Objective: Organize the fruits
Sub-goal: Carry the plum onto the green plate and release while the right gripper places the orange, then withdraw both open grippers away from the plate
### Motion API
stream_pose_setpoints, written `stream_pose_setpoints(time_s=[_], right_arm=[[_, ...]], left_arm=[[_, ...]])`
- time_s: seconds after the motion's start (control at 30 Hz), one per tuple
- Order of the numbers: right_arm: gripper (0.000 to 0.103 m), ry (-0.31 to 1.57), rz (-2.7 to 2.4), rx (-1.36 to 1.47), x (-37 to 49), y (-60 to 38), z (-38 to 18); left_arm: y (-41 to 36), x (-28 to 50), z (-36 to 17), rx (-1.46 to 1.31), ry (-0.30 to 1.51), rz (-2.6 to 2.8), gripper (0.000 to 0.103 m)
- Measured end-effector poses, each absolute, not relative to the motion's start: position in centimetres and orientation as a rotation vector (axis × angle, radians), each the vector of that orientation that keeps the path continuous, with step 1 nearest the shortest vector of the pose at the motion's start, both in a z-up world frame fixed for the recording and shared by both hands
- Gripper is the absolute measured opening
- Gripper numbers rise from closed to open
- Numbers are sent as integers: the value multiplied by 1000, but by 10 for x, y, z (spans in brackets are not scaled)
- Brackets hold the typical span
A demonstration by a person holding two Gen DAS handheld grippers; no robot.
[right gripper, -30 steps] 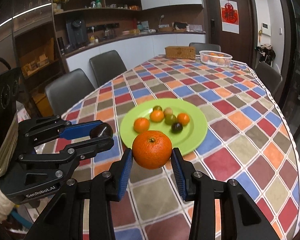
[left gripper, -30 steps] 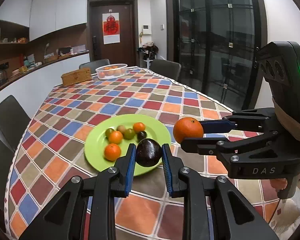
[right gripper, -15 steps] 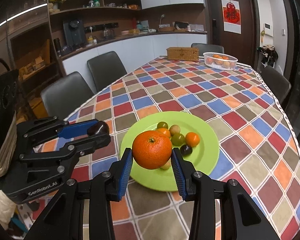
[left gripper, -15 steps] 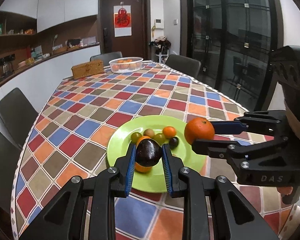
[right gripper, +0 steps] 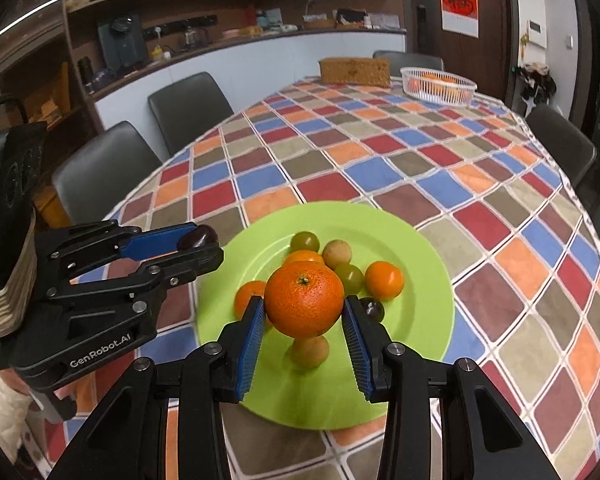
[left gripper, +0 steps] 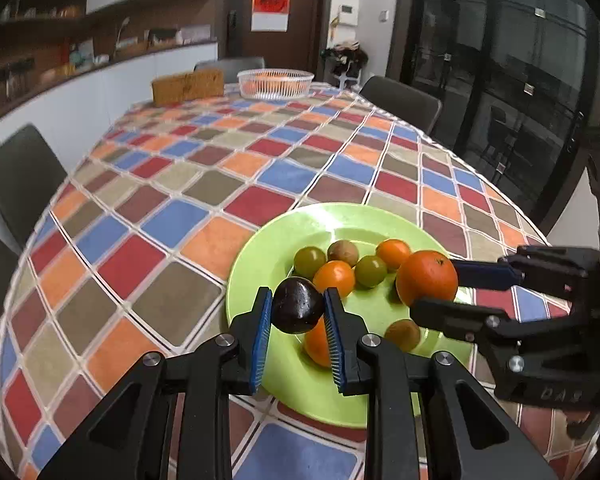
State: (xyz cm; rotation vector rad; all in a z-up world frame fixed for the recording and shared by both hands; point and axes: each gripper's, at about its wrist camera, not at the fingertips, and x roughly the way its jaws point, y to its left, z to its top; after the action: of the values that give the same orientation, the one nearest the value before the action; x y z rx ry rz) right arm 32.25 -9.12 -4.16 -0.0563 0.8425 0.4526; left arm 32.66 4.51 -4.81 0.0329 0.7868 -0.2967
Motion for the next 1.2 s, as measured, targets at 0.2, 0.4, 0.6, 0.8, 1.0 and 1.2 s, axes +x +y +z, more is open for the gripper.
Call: stream_pose_setpoints(time_s=[0.2,0.4,0.6,0.8,1.0,1.2], right_arm=[[41,891,439,-50,338,-87,-58],[41,910,424,-62,342,-85,-67],[45,896,415,-45,337,-91,-64],[45,856,405,-27,319,-99,-50],[45,804,374,-2,294,-111,-31],[53,746,350,-2,261,-125,-11]], left_arm=[[48,347,-64,-1,845,-285,26],[46,347,-69,19,847,-268,40],[47,331,-57,37,817,-245,41],[43,304,-35,99,762,-192,43],[35,273,-9,154,719,-134,46],[23,233,13,171,657,-118,57]])
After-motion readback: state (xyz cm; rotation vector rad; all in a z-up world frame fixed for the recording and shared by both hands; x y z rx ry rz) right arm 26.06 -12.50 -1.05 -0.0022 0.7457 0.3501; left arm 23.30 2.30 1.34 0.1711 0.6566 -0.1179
